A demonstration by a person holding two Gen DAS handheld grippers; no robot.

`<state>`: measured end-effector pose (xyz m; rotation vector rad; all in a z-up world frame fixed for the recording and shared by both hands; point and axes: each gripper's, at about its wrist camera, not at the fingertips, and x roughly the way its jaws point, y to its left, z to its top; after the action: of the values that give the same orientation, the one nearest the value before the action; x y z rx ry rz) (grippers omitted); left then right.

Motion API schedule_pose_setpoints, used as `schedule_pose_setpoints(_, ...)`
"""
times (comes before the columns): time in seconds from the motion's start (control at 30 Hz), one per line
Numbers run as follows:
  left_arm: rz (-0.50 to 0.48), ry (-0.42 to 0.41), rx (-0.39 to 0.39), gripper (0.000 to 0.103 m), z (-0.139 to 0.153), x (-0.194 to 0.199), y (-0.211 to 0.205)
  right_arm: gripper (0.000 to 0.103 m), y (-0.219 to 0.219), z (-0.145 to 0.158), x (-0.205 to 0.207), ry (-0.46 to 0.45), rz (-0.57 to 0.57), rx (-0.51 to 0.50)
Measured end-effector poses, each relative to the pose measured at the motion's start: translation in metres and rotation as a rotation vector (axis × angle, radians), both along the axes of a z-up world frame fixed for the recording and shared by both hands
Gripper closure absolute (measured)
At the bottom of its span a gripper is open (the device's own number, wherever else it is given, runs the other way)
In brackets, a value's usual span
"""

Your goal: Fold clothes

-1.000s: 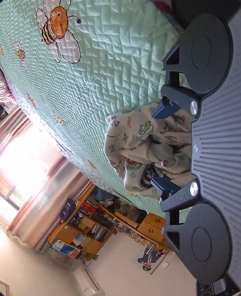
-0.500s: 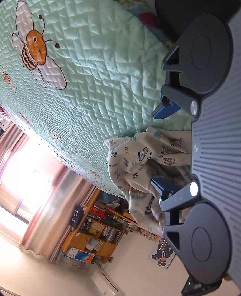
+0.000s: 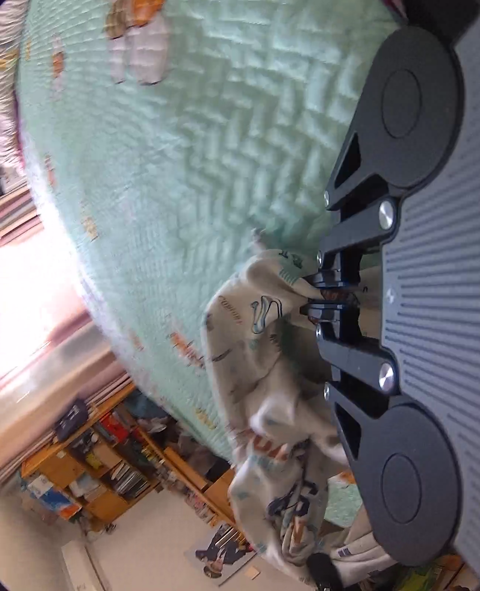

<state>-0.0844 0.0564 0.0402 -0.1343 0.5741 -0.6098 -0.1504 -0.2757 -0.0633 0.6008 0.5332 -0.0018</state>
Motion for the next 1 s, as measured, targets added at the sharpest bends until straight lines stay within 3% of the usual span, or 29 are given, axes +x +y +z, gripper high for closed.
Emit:
schedule_pose_setpoints(0.07,0.001,-0.092,0.034,0.081,0.026,-0.002,0.001,0.094,-0.007,0.042,-0.005,-0.113,-0.03,-0.057)
schedule_pose_setpoints(0.2,0.001,-0.332,0.143,0.08,0.097,-0.009,0.007,0.094,-0.027,0.156,-0.024,-0.399,-0.101,-0.211)
schedule_pose_setpoints(0.3,0.015,-0.496,0.18,0.08,0.15,-0.02,0.016,0.094,-0.043,0.237,-0.045,-0.604,-0.122,-0.316)
schedule_pose_setpoints(0.37,0.048,-0.581,0.199,0.079,0.178,-0.026,0.021,0.094,-0.052,0.274,-0.057,-0.694,-0.14,-0.357)
schedule_pose_setpoints(0.43,0.08,-0.607,0.192,0.075,0.192,-0.025,0.026,0.094,-0.063,0.291,-0.062,-0.736,-0.151,-0.331)
schedule_pose_setpoints(0.53,0.112,-0.524,0.222,0.073,0.176,-0.012,0.025,0.094,-0.073,0.286,-0.056,-0.711,-0.161,-0.291)
schedule_pose_setpoints(0.73,0.112,-0.245,0.229,0.076,0.071,0.0,0.03,0.094,-0.062,0.231,-0.039,-0.566,-0.121,-0.256)
schedule_pose_setpoints(0.87,0.095,-0.16,0.235,0.076,0.025,-0.011,0.033,0.094,-0.05,0.219,-0.044,-0.536,-0.107,-0.279)
schedule_pose_setpoints(1.0,0.069,-0.102,0.219,0.076,0.012,-0.006,0.038,0.094,-0.055,0.208,-0.04,-0.462,-0.099,-0.262)
